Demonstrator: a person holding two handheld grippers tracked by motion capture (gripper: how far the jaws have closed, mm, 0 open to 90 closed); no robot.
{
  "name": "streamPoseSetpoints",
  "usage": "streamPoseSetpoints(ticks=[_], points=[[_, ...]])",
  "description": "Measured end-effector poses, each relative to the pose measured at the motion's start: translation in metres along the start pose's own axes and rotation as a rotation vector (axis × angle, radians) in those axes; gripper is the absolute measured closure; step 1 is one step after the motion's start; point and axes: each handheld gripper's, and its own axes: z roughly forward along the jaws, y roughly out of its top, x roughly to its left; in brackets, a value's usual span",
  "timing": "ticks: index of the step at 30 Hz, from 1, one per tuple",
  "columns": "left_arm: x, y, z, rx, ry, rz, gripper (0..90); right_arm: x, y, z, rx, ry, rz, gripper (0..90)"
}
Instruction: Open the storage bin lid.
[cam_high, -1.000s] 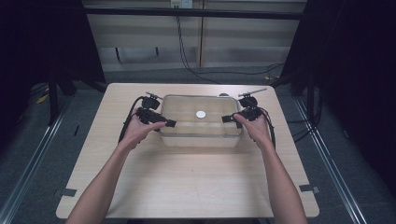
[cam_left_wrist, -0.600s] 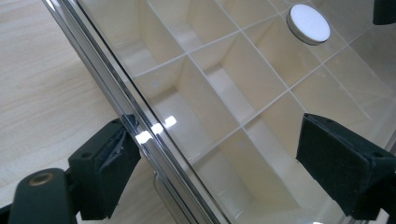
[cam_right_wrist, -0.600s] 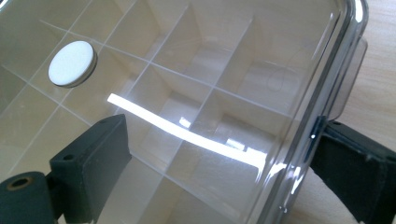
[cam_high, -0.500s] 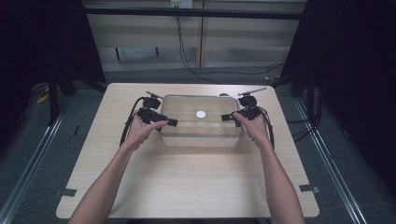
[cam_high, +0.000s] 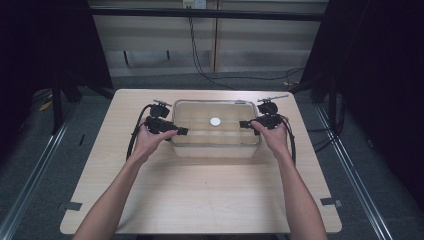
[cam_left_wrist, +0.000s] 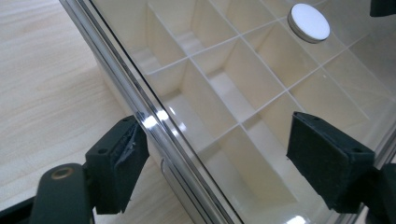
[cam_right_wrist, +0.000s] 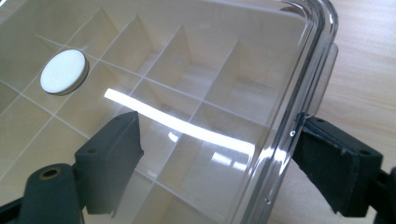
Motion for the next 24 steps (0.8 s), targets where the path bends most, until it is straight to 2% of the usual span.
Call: streamPoseSetpoints(ticks=[3, 6, 10, 11, 18, 19, 20, 21, 24], points=[[0.001, 0.000, -0.002, -0.005, 0.001, 0.003, 25.7, 0.000, 0.000, -0.001, -0.009, 0.003, 0.002, 17.3], [0.003, -0.002, -0.004, -0.024, -0.011, -0.003, 29.4, -0.002, -0.002, -0.002, -0.027, 0.023, 0.026, 20.5], [0.004, -0.005, -0.007, -0.046, -0.015, -0.003, 31.4, -0.006, -0.005, -0.006, -0.055, 0.043, 0.039, 27.1], [0.004, -0.005, -0.007, -0.060, -0.010, -0.001, 31.9, -0.007, -0.005, -0.009, -0.070, 0.047, 0.057, 31.1], [0.003, -0.006, -0.010, -0.072, -0.008, 0.004, 34.7, -0.012, -0.007, -0.018, -0.103, 0.077, 0.064, 41.3], [0.005, -0.008, -0.011, -0.079, 0.007, -0.009, 35.2, -0.012, -0.007, -0.022, -0.111, 0.105, 0.061, 46.5], [0.005, -0.008, -0.011, -0.079, 0.007, -0.009, 37.0, -0.012, -0.007, -0.022, -0.111, 0.105, 0.061, 46.5], [0.007, -0.009, -0.013, -0.101, 0.000, -0.018, 39.0, -0.011, -0.006, -0.025, -0.114, 0.108, 0.045, 47.6], [0.006, -0.009, -0.016, -0.100, 0.012, -0.006, 40.5, -0.009, -0.006, -0.028, -0.119, 0.110, 0.044, 48.9]])
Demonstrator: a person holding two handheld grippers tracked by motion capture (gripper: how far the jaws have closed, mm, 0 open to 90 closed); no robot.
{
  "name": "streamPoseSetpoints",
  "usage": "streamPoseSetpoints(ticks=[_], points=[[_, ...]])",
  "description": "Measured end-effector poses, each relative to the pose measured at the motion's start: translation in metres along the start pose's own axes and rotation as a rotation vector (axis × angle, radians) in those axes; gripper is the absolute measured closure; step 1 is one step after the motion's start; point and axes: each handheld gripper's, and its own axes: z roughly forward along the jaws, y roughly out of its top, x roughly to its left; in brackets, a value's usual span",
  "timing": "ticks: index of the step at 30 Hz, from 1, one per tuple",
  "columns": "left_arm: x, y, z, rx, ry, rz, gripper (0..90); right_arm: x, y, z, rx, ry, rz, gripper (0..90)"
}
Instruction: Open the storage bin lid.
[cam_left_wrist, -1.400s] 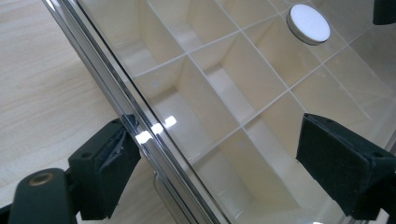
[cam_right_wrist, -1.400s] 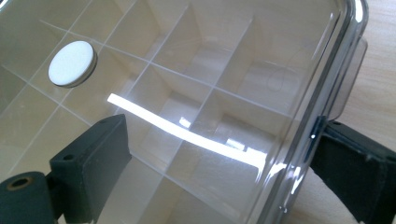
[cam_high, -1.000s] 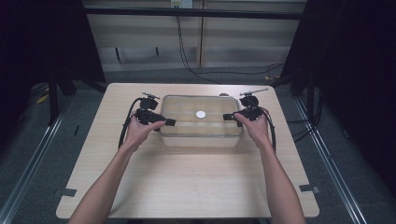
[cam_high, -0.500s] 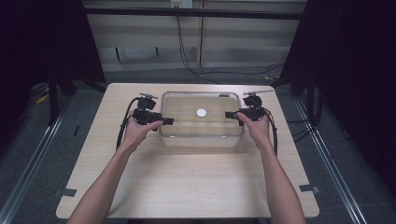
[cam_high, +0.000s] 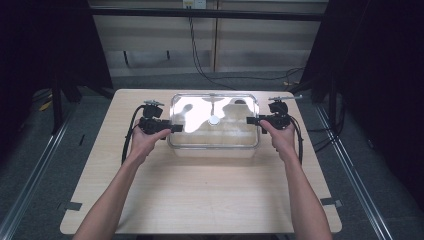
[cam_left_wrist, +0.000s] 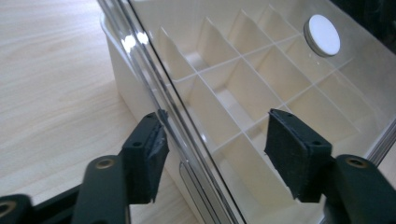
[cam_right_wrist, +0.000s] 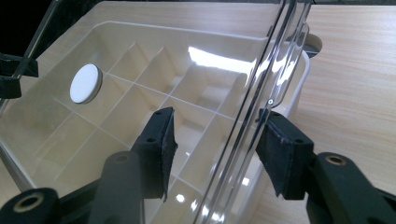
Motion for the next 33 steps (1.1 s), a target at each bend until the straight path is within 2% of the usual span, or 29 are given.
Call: streamPoseSetpoints(ticks=[6, 7, 10, 11, 12, 14, 17, 21, 25, 33], points=[[-0.003, 0.001, -0.005, -0.017, 0.010, 0.020, 45.0, 0.000, 0.000, -0.003, -0.027, 0.015, 0.012, 50.7], [-0.005, 0.000, -0.007, -0.023, -0.004, 0.027, 46.4, 0.001, 0.000, -0.005, -0.038, 0.007, 0.017, 50.8], [-0.005, -0.001, -0.011, -0.023, -0.008, 0.049, 48.5, 0.003, -0.001, -0.008, -0.060, -0.004, 0.026, 51.6], [-0.005, -0.003, -0.015, -0.038, -0.026, 0.048, 53.3, 0.003, -0.002, -0.010, -0.057, -0.002, 0.020, 52.1], [-0.005, -0.003, -0.015, -0.038, -0.026, 0.048, 55.3, 0.003, -0.002, -0.010, -0.057, -0.002, 0.020, 52.1], [-0.006, -0.005, -0.016, -0.049, -0.030, 0.043, 55.7, 0.003, -0.004, -0.013, -0.061, 0.000, 0.027, 54.0], [-0.007, -0.004, -0.019, -0.051, -0.024, 0.059, 57.1, 0.005, -0.004, -0.017, -0.073, 0.000, 0.030, 55.5], [-0.008, -0.004, -0.022, -0.065, -0.023, 0.050, 59.6, 0.006, -0.003, -0.022, -0.081, 0.005, 0.035, 58.0], [-0.010, -0.004, -0.026, -0.062, -0.014, 0.067, 61.1, 0.010, -0.003, -0.024, -0.090, -0.006, 0.035, 58.1], [-0.013, -0.005, -0.032, -0.076, -0.008, 0.082, 64.6, 0.013, -0.003, -0.033, -0.110, 0.003, 0.042, 61.5]])
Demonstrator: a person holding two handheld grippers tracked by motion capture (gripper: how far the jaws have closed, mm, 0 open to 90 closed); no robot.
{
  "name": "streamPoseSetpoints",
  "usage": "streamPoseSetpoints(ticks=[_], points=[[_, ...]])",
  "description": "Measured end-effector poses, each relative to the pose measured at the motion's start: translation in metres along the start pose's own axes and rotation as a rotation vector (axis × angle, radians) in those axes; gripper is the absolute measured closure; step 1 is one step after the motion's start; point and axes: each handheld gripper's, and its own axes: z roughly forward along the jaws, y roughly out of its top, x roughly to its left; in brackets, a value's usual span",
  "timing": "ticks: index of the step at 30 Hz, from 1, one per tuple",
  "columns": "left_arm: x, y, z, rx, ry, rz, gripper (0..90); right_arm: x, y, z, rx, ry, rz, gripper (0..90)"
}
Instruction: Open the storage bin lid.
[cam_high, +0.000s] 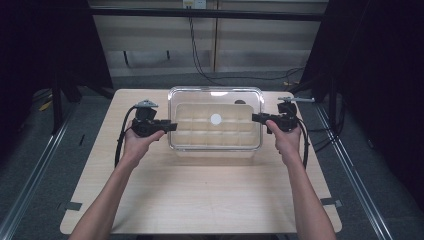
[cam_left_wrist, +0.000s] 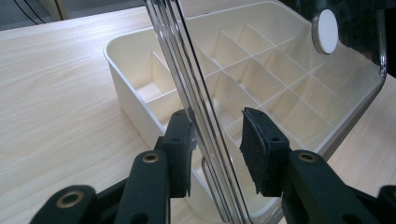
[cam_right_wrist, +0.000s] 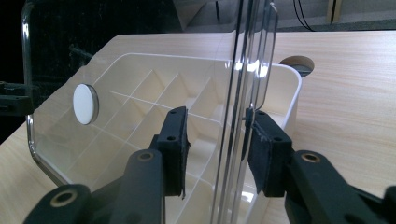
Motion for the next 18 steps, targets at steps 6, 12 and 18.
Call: streamPoseSetpoints(ticks=[6, 12, 18], points=[[-0.001, 0.001, -0.003, -0.010, 0.001, -0.003, 66.6, 0.001, 0.000, -0.005, -0.002, 0.008, 0.003, 63.5], [-0.005, 0.002, -0.009, -0.003, 0.013, 0.000, 69.6, 0.006, 0.001, -0.011, -0.005, 0.005, -0.005, 64.8], [-0.009, -0.001, -0.013, -0.012, 0.021, 0.013, 71.2, 0.010, 0.001, -0.019, -0.009, 0.013, -0.031, 66.3]])
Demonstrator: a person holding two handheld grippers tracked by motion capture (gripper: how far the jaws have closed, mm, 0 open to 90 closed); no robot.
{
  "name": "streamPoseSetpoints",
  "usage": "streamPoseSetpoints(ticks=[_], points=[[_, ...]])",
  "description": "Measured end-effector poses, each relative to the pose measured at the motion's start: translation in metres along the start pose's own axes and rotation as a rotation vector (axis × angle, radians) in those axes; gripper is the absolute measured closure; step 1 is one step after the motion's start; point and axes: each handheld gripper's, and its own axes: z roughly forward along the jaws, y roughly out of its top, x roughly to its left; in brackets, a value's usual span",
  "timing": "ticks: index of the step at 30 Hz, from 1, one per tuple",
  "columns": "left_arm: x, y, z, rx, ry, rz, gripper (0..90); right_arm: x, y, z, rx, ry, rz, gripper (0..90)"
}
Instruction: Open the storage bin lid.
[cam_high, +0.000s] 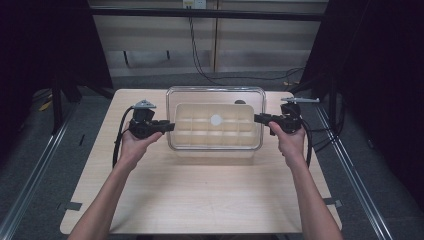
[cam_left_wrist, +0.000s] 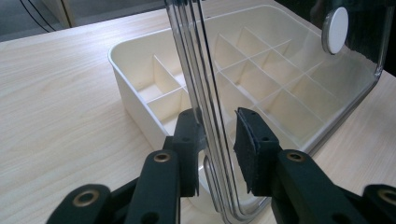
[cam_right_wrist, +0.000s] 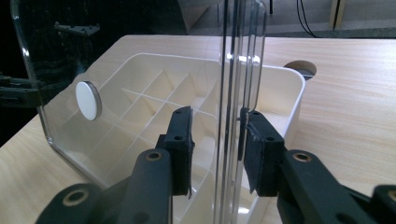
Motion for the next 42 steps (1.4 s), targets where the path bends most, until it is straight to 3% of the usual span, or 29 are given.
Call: streamPoseSetpoints(ticks=[10, 12, 18, 25, 29, 42], points=[[0.001, -0.002, -0.005, -0.020, 0.002, 0.000, 72.1, 0.003, -0.003, -0.003, -0.020, 0.019, 0.000, 67.2], [0.001, -0.006, -0.006, -0.032, -0.004, -0.022, 72.3, 0.004, -0.004, -0.003, -0.024, 0.027, -0.002, 67.5], [0.002, -0.016, -0.012, -0.051, -0.017, -0.031, 72.6, 0.011, -0.008, -0.007, -0.036, 0.049, -0.010, 68.6], [-0.002, -0.022, -0.015, -0.058, -0.026, -0.026, 72.8, 0.013, -0.013, -0.011, -0.049, 0.054, -0.014, 68.9], [-0.004, -0.024, -0.016, -0.052, -0.039, -0.026, 73.2, 0.013, -0.019, -0.015, -0.051, 0.054, 0.012, 68.9], [-0.011, -0.027, -0.020, -0.062, -0.048, -0.016, 73.5, 0.015, -0.031, -0.023, -0.054, 0.055, 0.005, 69.0]])
